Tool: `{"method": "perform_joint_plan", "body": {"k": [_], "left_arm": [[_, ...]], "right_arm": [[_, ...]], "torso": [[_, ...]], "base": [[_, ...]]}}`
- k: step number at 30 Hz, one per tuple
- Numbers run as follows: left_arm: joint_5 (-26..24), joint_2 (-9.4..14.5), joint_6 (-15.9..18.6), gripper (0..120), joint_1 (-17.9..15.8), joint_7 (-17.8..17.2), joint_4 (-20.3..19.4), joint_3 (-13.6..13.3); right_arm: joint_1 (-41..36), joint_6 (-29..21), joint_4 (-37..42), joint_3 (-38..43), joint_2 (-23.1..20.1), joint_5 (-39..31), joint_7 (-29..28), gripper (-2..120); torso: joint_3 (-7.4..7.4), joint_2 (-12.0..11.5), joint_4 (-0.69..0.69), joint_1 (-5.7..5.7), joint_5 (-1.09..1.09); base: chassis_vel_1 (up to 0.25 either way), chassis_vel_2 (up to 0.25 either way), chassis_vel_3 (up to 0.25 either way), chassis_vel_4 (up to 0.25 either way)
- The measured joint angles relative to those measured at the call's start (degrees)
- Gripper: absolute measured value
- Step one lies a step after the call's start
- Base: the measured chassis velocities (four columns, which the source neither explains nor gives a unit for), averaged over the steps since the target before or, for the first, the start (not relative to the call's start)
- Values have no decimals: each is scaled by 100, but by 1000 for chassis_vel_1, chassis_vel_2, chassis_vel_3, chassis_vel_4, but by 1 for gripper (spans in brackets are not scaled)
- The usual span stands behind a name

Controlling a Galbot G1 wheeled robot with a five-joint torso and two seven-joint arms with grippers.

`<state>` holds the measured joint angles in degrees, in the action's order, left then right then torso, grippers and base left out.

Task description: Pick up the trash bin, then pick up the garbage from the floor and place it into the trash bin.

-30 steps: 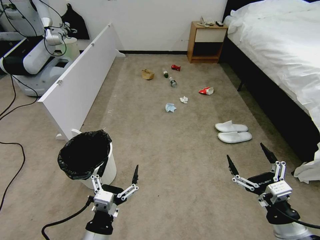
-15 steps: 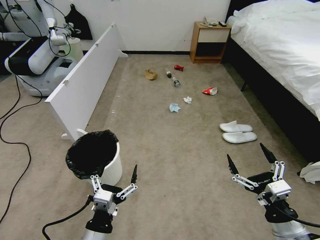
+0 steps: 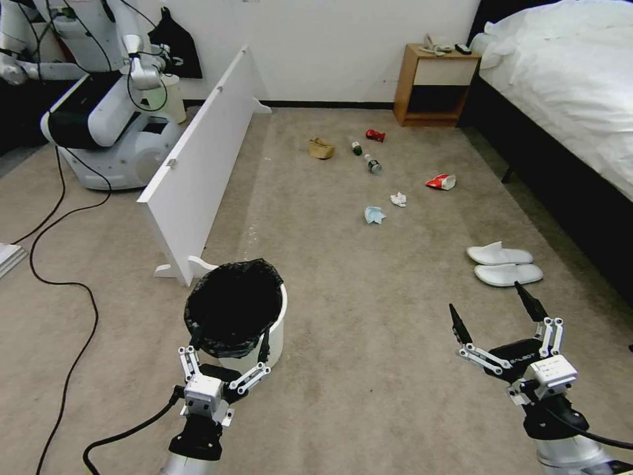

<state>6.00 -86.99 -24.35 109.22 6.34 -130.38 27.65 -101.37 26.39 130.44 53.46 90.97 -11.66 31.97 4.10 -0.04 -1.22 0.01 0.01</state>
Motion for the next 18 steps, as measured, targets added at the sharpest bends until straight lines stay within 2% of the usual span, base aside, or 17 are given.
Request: {"method": "perform_joint_plan", "body": {"k": [4,18], "left_arm": [[7,-2,0,100,2,11,2,-8],[43,-27,-12,100,9,22,8,-4]], "right_arm": [[4,2,-3,19,-5,16,5,100],[6,-49,1,26,-35,54,27,100]], "torso": [[0,0,0,0,0],[0,0,0,0,-2]], "base": [[-54,-52,39,33],[14,10,-14,-11]]}}
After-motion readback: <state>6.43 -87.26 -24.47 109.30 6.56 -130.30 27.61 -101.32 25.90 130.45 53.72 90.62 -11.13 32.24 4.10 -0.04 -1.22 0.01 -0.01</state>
